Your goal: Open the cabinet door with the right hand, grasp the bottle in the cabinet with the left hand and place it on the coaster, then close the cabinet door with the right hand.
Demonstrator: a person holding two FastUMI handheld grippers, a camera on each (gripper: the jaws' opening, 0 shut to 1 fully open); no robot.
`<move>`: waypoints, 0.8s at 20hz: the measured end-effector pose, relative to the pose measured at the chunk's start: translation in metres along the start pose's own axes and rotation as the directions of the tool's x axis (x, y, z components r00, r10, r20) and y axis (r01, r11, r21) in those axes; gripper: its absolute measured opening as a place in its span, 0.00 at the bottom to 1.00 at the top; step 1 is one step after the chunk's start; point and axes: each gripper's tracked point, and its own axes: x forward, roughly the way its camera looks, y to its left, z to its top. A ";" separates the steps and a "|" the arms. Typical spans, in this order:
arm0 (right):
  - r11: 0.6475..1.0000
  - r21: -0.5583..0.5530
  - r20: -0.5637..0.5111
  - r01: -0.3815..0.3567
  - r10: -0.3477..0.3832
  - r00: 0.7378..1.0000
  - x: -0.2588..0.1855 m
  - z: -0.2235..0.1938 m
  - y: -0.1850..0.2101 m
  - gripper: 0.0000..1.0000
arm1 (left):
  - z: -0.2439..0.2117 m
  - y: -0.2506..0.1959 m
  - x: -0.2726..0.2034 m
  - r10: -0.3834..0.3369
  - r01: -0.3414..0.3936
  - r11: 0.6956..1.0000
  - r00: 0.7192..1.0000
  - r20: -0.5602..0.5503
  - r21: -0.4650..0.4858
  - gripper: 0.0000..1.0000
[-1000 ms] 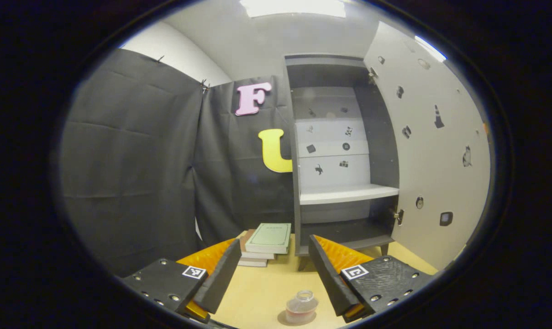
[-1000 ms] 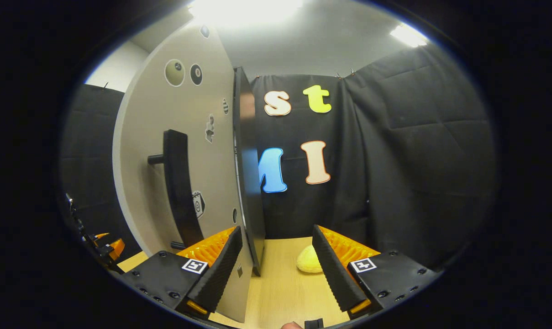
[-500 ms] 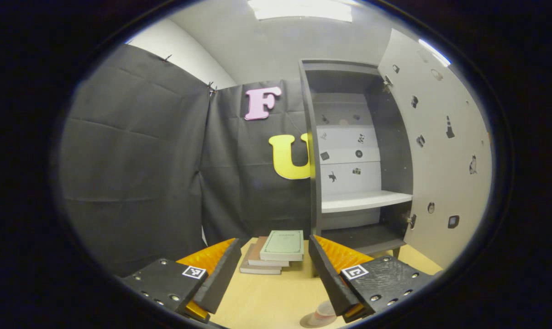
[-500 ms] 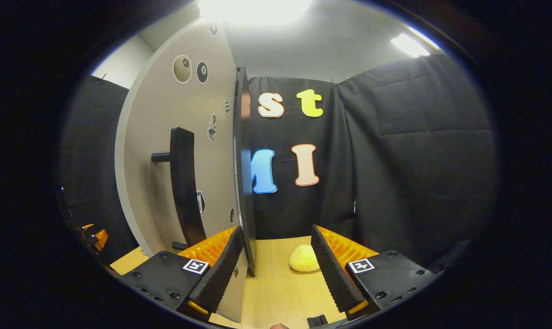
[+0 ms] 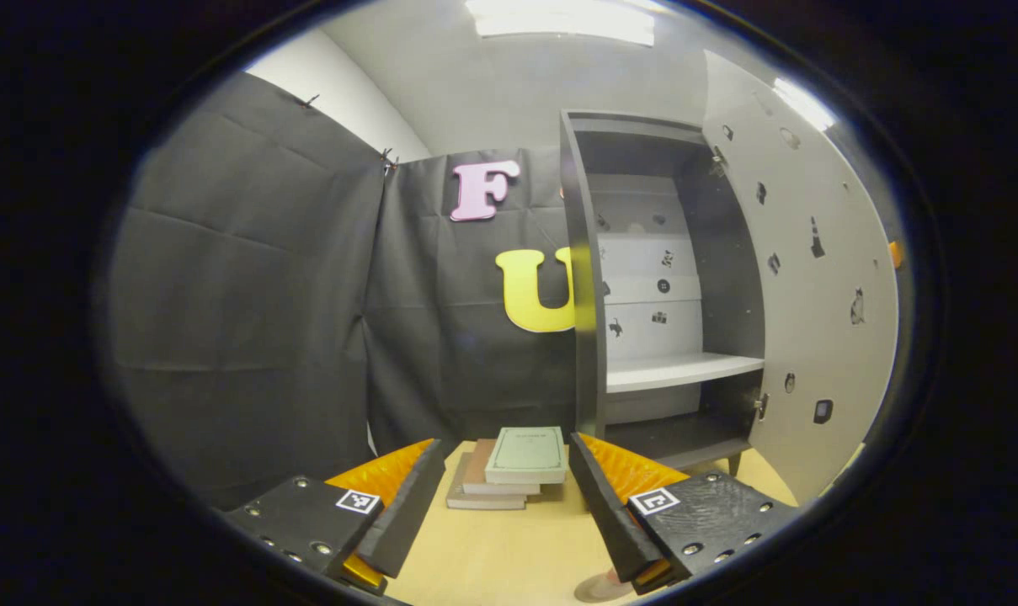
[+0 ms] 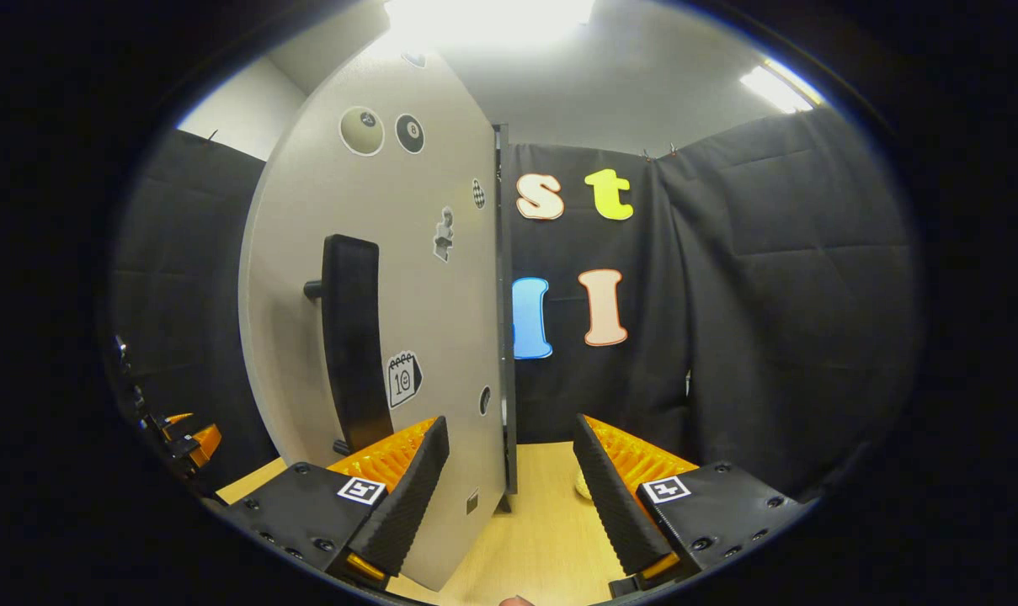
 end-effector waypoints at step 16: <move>0.995 0.008 0.031 -0.097 0.096 0.995 0.012 0.003 0.087 0.95 | -0.014 0.090 -0.019 0.073 -0.073 0.997 0.997 -0.018 -0.011 0.92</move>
